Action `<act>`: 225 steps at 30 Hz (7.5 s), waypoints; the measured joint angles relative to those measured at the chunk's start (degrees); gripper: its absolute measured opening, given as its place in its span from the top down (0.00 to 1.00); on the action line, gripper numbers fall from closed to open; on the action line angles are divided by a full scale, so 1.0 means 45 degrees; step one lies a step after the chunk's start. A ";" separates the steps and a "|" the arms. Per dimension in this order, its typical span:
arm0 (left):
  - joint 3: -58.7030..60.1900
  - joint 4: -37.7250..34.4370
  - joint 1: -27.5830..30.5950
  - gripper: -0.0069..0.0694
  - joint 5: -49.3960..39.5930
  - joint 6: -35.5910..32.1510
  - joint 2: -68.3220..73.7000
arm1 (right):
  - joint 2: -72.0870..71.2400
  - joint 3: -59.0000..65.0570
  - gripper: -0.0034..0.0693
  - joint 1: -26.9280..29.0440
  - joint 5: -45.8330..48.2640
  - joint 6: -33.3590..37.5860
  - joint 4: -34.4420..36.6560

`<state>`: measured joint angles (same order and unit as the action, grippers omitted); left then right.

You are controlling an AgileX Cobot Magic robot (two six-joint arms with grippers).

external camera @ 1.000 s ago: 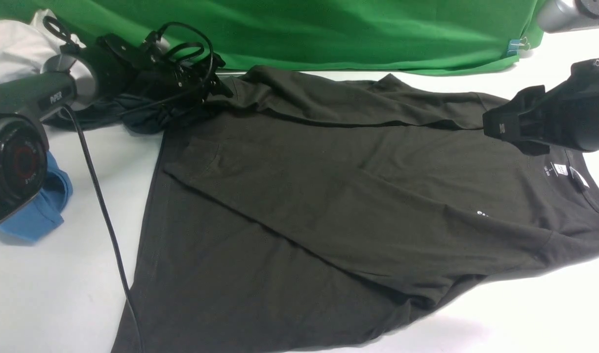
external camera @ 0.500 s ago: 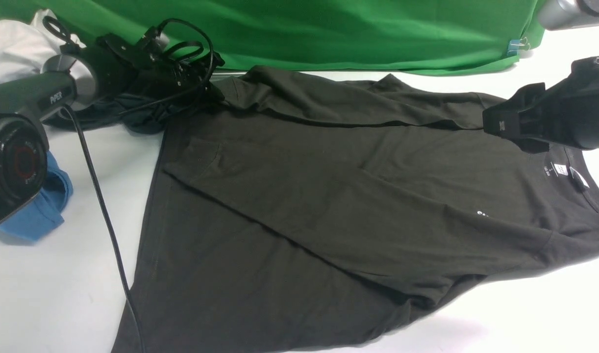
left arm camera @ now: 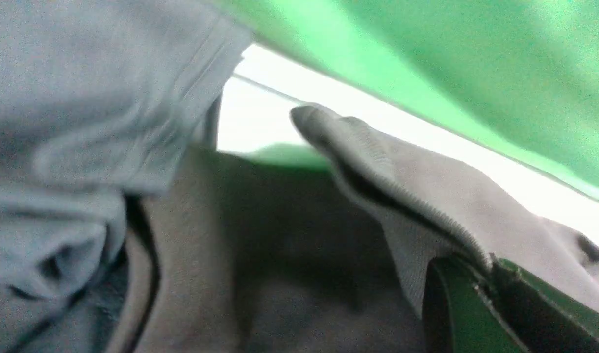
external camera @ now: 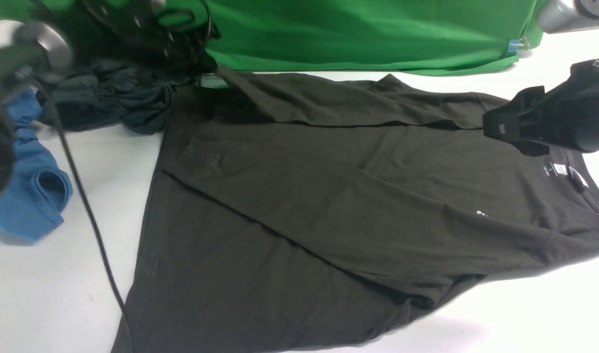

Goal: Fold a long-sleeved shirt on a white desktop.
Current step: 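Fold the left side of the dark shirt inward over its body with the left gripper, then grasp the near edge of the shirt at its hem and shoulder corners, then fold the black garment in half by bringing its near edge over to the far edge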

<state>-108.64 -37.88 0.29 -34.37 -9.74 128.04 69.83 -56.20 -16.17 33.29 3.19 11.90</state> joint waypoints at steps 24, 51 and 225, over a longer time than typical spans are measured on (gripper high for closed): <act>0.1959 0.5500 -0.1059 0.86 -0.4614 0.0521 -0.3280 | -0.0846 -0.0010 0.41 0.0000 0.0720 0.0241 -0.0056; 0.4431 0.4416 -0.1059 0.86 -0.4698 -0.0138 -0.5359 | -0.1107 -0.0010 0.41 0.0000 0.0825 0.0241 -0.0056; -0.2625 0.4837 0.0411 0.30 -0.3158 0.0811 0.1114 | 1.0003 -0.8276 0.08 0.3153 0.3514 0.5188 -0.4663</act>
<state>-120.45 -16.11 2.14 -48.58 -6.09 133.06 114.85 -93.44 -1.98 49.11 26.54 -9.09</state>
